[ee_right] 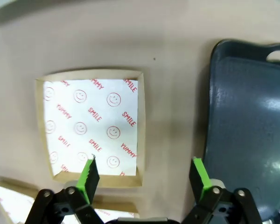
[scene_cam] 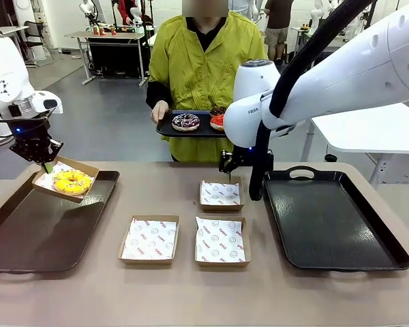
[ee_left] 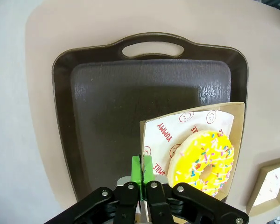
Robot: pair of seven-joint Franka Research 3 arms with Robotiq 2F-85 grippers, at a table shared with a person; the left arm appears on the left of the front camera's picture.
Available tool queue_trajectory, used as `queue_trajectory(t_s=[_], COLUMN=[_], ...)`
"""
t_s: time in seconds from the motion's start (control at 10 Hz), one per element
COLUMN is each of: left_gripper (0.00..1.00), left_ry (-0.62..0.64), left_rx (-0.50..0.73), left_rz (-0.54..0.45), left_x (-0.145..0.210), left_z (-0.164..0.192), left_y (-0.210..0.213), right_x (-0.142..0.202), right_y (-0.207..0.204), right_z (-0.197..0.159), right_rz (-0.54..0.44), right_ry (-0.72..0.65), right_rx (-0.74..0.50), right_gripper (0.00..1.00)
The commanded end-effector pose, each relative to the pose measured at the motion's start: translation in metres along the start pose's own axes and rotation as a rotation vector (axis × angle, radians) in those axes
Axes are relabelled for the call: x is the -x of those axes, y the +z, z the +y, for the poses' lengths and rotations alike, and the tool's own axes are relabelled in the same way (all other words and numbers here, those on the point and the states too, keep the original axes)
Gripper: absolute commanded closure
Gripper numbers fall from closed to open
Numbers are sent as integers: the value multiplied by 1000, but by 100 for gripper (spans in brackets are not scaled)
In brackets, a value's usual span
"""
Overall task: Individually package the donuts and arrange them on the tray.
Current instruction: Place the picked Paper togo box on the Handle tray while simultaneously picking up another Paper togo box from the table with the other hand.
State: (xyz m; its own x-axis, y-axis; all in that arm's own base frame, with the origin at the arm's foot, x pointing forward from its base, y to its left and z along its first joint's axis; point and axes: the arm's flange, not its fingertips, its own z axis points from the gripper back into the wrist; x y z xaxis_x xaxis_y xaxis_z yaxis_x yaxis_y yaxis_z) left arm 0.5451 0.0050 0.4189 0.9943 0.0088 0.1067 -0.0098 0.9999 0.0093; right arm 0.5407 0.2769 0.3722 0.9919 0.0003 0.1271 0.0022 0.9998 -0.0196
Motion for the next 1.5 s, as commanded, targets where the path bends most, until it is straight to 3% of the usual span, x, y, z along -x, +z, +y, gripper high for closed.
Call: queue_trajectory(t_s=[0.0, 0.6, 1.4], left_gripper=[99, 99, 99], left_ry=[4, 26, 13], left_rx=[0, 28, 56], left_rz=[-6, -4, 7], left_x=[2, -11, -44], left_z=[2, -3, -12], left_y=[4, -7, -46], right_x=[2, 0, 1], right_y=[0, -25, -56], right_z=[-2, -2, 3], right_rz=[-1, -10, -2], right_ry=[4, -108, -116], right_rx=[3, -14, -60], right_gripper=[0, 0, 0])
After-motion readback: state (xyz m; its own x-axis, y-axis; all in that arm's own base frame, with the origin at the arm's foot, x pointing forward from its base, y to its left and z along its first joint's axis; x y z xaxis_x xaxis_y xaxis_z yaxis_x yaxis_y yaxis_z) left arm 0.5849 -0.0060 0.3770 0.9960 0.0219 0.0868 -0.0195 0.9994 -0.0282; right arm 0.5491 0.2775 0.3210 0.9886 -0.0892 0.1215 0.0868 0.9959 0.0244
